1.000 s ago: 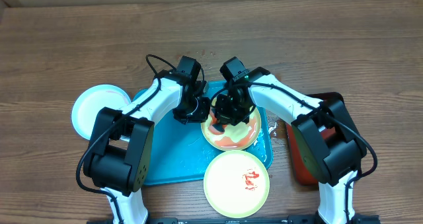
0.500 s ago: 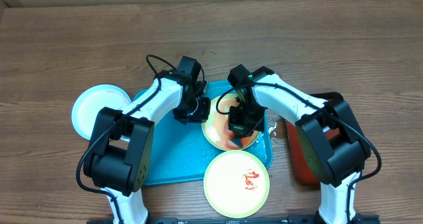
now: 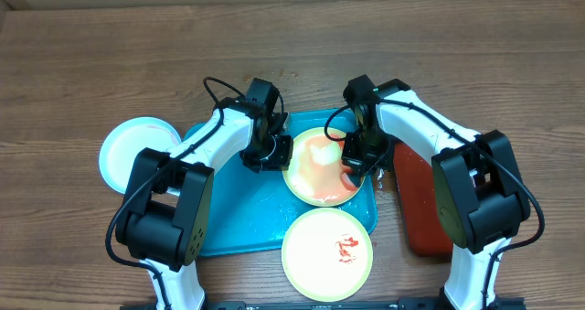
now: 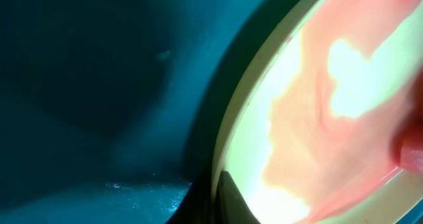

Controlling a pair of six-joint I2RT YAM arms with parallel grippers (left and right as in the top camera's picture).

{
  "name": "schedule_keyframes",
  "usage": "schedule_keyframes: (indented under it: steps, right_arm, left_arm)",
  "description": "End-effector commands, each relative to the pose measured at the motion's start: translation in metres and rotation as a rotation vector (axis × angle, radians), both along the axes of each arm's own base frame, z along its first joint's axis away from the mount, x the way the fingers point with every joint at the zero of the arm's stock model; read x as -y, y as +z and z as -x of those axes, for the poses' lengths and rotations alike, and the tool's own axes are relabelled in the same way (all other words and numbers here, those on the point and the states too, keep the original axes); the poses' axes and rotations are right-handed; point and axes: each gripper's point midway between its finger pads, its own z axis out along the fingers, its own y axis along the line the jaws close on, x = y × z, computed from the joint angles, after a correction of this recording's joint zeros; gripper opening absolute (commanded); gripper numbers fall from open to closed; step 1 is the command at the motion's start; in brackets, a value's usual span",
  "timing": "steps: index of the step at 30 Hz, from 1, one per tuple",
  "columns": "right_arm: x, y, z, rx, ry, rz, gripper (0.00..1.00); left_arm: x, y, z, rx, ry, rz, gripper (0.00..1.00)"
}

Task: Clean dirty plates on tray and stack at the side
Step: 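Scrub the yellow plate with the sponge while left gripper holds it, then carry the sponge with the right gripper back to the red tray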

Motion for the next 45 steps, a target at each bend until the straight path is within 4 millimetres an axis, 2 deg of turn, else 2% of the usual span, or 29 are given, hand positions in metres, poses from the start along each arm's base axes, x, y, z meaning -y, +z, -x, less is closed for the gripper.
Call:
schedule_keyframes:
  steps: [1,9,14,17,21,26,27,28,29,30,32,37,41,44,45]
  right_arm:
    - [0.044,-0.011,-0.028,0.081,0.057,0.202,0.04]
    - [-0.019,0.026,-0.067,0.212,0.124,-0.011,0.04]
    - [-0.052,0.034,-0.067,0.226,0.197,-0.177,0.04]
    - [-0.054,0.043,-0.066,0.236,0.205,-0.191,0.04]
    - [-0.052,0.065,-0.065,0.275,0.207,-0.199,0.04]
    - [-0.051,0.087,-0.059,0.317,0.318,-0.227,0.04]
    - [-0.048,0.090,-0.059,0.324,0.329,-0.213,0.04]
    - [-0.035,0.095,-0.062,0.352,0.300,-0.137,0.04]
    - [-0.020,0.100,-0.066,0.371,0.243,-0.055,0.04]
    - [0.007,0.114,-0.067,0.396,0.158,0.064,0.04]
    - [0.025,0.127,-0.060,0.384,0.110,0.102,0.04]
    - [0.064,0.140,-0.038,0.299,0.007,0.143,0.04]
    - [0.093,0.140,-0.033,0.250,-0.066,0.166,0.04]
    - [0.125,0.140,-0.031,0.218,-0.146,0.182,0.04]
    - [0.130,0.140,-0.031,0.212,-0.161,0.185,0.04]
  left_arm:
    - [-0.027,-0.019,0.004,-0.026,0.029,-0.124,0.04]
    - [-0.028,-0.019,0.005,-0.027,0.030,-0.124,0.04]
    - [-0.028,-0.019,0.005,-0.027,0.030,-0.125,0.04]
    - [-0.028,-0.019,0.005,-0.027,0.030,-0.125,0.04]
    - [-0.028,-0.019,0.005,-0.028,0.034,-0.125,0.04]
    - [-0.028,-0.019,0.004,-0.027,0.033,-0.124,0.04]
    - [-0.028,-0.019,0.004,-0.027,0.033,-0.125,0.04]
    - [-0.028,-0.019,0.004,-0.027,0.033,-0.125,0.04]
    - [-0.028,-0.019,0.004,-0.027,0.034,-0.125,0.04]
    - [-0.028,-0.019,0.004,-0.026,0.034,-0.124,0.04]
    - [-0.027,-0.018,0.003,-0.024,0.033,-0.124,0.04]
    - [-0.022,-0.002,-0.009,0.024,0.035,-0.101,0.04]
    - [-0.013,0.031,-0.024,0.104,0.037,-0.047,0.04]
    - [-0.008,0.081,-0.037,0.215,0.042,-0.008,0.04]
    - [-0.008,0.090,-0.037,0.235,0.042,-0.004,0.04]
